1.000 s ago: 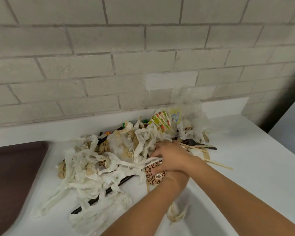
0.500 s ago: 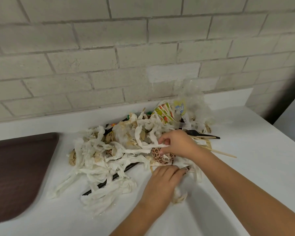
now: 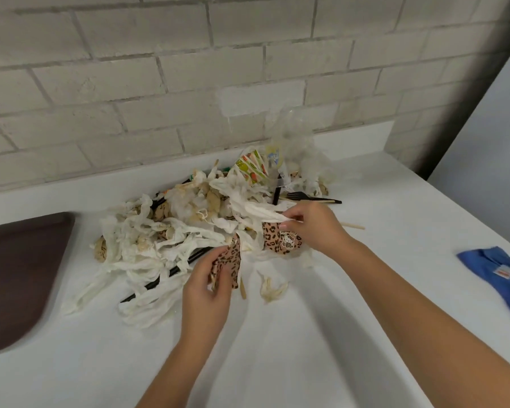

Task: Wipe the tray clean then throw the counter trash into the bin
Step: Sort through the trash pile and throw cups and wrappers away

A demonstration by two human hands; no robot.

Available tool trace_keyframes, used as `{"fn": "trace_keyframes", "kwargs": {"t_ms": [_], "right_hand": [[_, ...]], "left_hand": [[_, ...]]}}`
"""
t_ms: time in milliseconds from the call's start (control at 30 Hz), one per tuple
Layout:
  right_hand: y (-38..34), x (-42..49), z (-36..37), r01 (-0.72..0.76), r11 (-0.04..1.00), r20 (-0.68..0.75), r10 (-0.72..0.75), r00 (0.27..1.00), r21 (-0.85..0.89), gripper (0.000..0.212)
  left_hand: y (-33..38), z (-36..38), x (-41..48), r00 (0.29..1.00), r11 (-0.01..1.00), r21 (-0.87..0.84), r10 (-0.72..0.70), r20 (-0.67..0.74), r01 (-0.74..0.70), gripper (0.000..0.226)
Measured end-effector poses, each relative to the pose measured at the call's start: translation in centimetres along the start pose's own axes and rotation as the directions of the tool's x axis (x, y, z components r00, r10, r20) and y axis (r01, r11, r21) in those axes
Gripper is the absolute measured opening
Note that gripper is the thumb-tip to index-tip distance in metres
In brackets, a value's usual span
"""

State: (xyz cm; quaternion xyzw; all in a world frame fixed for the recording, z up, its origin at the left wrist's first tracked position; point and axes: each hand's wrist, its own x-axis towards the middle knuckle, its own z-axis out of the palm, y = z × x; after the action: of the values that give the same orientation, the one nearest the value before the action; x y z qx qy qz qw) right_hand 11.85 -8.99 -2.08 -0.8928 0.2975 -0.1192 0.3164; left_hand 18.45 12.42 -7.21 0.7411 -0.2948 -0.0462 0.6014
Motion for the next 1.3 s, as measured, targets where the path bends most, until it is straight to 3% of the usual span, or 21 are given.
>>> {"fn": "trace_keyframes", "kwargs": {"t_ms": [167, 233, 333, 500, 567, 633, 733, 833, 933, 1033, 1100, 1167, 1233, 1300], "right_hand": [[2.9, -5.6, -4.0, 0.069, 0.954, -0.171, -0.019, 0.985, 0.291, 0.002], [5.0, -8.5, -5.9, 0.143, 0.902, -0.242, -0.044, 0.969, 0.408, 0.003], [8.5, -13.2, -9.0, 0.251, 0.797, -0.292, -0.099, 0.951, 0.549, 0.027], [15.1, -19.7, -14.5, 0.237, 0.404, -0.214, -0.100, 0.972, 0.884, 0.020], [18.0, -21.8, -16.3, 0.171, 0.262, -0.149, -0.103, 0.984, 0.950, 0.038], [20.9, -24.1, -17.6, 0.130, 0.210, -0.110, -0.105, 0.988, 0.969, 0.048], [25.2, -28.0, -18.7, 0.074, 0.123, -0.069, -0.044, 0.997, 0.990, 0.027], [29.2, -31.6, -18.4, -0.021, 0.029, 0.022, -0.026, 0.999, 0.999, 0.024], [33.5, -34.5, -16.5, -0.142, 0.060, 0.130, 0.168, 0.977, 0.988, 0.050], [37.8, -36.7, -13.4, -0.295, 0.158, 0.228, 0.343, 0.911, 0.942, 0.050], [40.7, -37.6, -10.4, -0.379, 0.236, 0.259, 0.415, 0.872, 0.895, 0.059], [43.5, -38.1, -7.1, -0.426, 0.234, 0.273, 0.490, 0.828, 0.874, 0.061], [46.3, -38.1, -3.7, -0.470, 0.203, 0.284, 0.574, 0.768, 0.859, 0.057], [48.9, -38.0, -0.4, -0.526, 0.190, 0.293, 0.654, 0.698, 0.829, 0.039]], "left_hand": [[3.9, 1.6, -0.5, 0.997, 0.990, -0.141, -0.024, -0.075, 0.013, 0.025], [5.6, 3.0, -1.2, 0.997, 0.987, -0.162, -0.015, -0.073, 0.003, 0.024], [8.2, 6.1, -3.1, 0.998, 0.979, -0.203, 0.000, -0.069, -0.014, 0.023], [11.7, 13.1, -8.5, 0.995, 0.991, -0.108, 0.080, 0.058, -0.073, 0.018], [13.2, 16.4, -11.4, 0.987, 0.990, -0.124, 0.084, 0.134, -0.067, 0.016], [14.6, 19.5, -14.4, 0.983, 0.986, -0.166, 0.056, 0.175, -0.027, 0.018], [16.1, 23.5, -19.0, 0.964, 0.977, -0.199, -0.024, 0.266, 0.079, 0.019], [16.4, 26.7, -23.6, 0.922, 0.984, -0.165, -0.001, 0.386, 0.070, 0.019], [14.4, 29.6, -28.0, 0.882, 0.994, -0.111, 0.035, 0.469, 0.020, 0.019], [9.8, 32.5, -31.7, 0.866, 0.999, -0.030, 0.043, 0.499, -0.033, 0.018], [5.8, 34.6, -33.8, 0.839, 0.995, 0.069, -0.099, 0.535, 0.074, 0.017], [1.4, 37.1, -35.3, 0.769, 0.952, 0.200, -0.306, 0.561, 0.232, 0.023], [-3.0, 39.9, -36.4, 0.686, 0.891, 0.323, -0.453, 0.570, 0.319, 0.024], [-6.8, 42.4, -36.9, 0.634, 0.824, 0.433, -0.561, 0.532, 0.366, 0.025]]}}
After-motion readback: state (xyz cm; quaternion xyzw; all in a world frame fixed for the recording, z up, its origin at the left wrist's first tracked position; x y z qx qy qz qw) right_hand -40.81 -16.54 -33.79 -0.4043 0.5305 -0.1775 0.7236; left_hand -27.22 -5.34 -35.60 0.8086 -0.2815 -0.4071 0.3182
